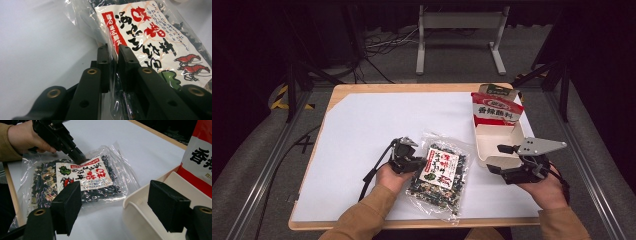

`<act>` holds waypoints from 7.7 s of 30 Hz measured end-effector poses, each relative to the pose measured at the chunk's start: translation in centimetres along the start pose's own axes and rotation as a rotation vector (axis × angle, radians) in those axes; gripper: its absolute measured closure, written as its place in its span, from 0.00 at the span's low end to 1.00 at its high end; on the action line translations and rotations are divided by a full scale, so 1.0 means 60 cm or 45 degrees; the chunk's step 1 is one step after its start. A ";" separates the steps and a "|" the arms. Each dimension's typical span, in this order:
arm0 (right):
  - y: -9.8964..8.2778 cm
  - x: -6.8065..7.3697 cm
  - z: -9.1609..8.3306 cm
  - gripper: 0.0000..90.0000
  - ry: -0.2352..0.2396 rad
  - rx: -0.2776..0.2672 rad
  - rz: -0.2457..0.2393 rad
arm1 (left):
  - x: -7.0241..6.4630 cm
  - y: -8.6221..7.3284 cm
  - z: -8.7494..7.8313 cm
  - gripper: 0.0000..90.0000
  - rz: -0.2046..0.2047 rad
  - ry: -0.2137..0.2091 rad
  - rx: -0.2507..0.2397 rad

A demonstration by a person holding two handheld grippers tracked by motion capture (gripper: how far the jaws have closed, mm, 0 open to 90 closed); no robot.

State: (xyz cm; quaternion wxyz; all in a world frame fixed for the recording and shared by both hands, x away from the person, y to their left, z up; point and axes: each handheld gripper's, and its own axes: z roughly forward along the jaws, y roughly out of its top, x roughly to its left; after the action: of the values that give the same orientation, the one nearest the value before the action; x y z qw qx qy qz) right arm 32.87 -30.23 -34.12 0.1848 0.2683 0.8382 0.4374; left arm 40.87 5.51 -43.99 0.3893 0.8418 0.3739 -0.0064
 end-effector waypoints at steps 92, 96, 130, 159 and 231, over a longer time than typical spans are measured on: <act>0.067 0.016 0.134 0.62 0.356 -0.093 0.213 | -0.060 0.017 -0.216 0.94 0.296 -0.065 -0.639; 0.069 0.016 0.127 0.74 0.366 -0.088 0.193 | -0.058 0.017 -0.215 0.94 0.291 -0.060 -0.638; 0.114 0.016 0.055 0.89 0.400 -0.078 0.085 | -0.040 0.012 -0.233 0.58 0.320 -0.056 -0.653; 0.170 -0.034 -0.077 0.89 0.111 -0.009 0.013 | 0.004 -0.013 -0.235 0.52 0.260 0.029 -0.575; 0.089 -0.129 -0.056 0.88 -0.299 0.370 0.216 | 0.029 -0.026 -0.234 0.42 0.251 0.082 -0.470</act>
State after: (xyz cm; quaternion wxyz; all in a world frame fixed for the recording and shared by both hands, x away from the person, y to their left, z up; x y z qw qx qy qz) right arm 38.70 -34.56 -27.27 0.2032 0.4108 0.8396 0.2916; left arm 37.18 16.50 -35.76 0.5235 0.7885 0.2968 0.1271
